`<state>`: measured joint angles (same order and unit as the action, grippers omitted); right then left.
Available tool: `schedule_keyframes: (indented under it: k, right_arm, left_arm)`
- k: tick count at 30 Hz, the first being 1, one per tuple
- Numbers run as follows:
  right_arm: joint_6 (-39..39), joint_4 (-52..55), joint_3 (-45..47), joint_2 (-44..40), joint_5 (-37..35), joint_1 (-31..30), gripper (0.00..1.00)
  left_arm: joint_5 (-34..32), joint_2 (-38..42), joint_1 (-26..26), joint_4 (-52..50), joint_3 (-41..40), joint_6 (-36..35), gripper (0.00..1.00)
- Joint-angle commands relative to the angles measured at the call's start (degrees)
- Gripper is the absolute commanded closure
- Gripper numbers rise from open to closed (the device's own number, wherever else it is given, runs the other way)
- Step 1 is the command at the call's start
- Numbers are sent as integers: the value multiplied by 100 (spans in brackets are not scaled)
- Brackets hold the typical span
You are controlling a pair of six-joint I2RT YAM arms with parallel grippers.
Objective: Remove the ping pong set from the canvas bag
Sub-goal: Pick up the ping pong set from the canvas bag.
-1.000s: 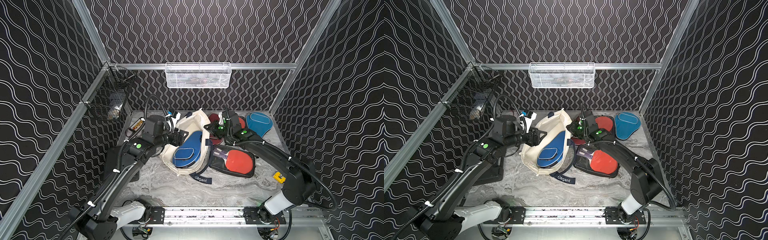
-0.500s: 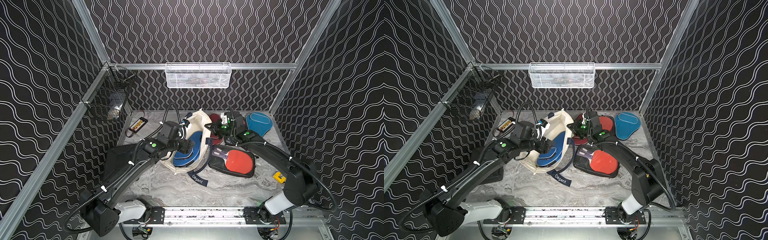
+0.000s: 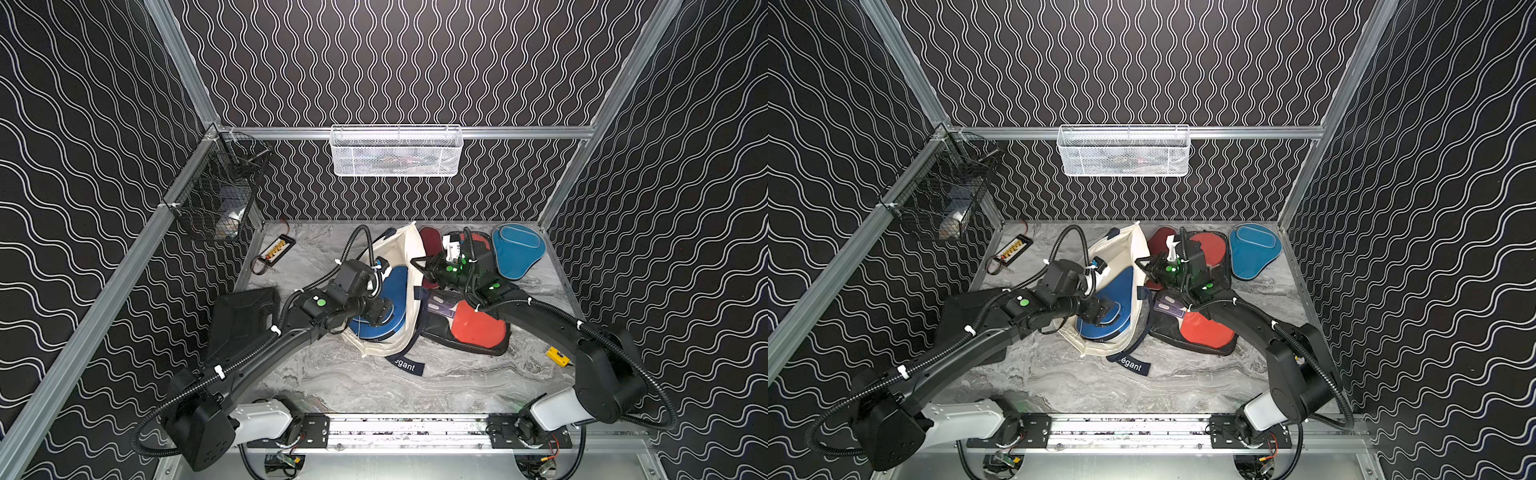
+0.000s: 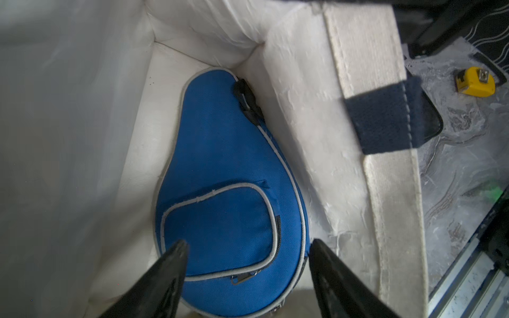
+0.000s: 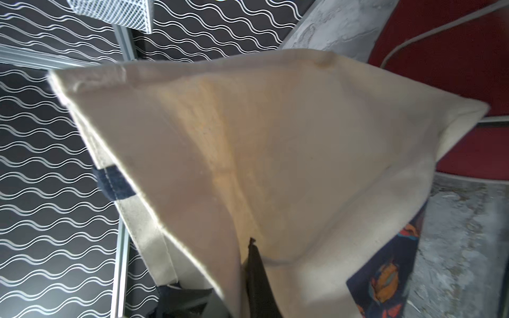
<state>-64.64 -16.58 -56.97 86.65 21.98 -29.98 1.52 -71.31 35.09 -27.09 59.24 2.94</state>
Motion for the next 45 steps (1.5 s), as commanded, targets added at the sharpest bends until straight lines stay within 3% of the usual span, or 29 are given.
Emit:
schedule_keyframes:
  k: [1,12,19,33,36,41,45]
  right_arm:
    - [-123,-806,61,-90,136,-8,100]
    - [-335,-790,73,-459,131,-8,100]
    - [-601,-892,-41,-461,244,-8,100]
    - [-1316,-1536,-275,-225,369,2,100]
    - [-1348,-1525,-291,-278,301,1,100]
    - [-1289,-1442,-230,-455,231,1,100]
    - [-1192,-1321,-162,-578,163,1,100]
  left_arm:
    - [-183,41,148,380,-70,-299,26]
    - [-483,109,523,159,-361,-486,25]
    - [-285,-50,733,-153,-244,-563,23]
    - [-441,-688,767,-156,-135,-419,24]
    - [-571,-892,762,9,-83,-351,34]
    - [-909,-1130,760,160,68,-270,66]
    - [-1168,-1139,756,142,238,-275,97]
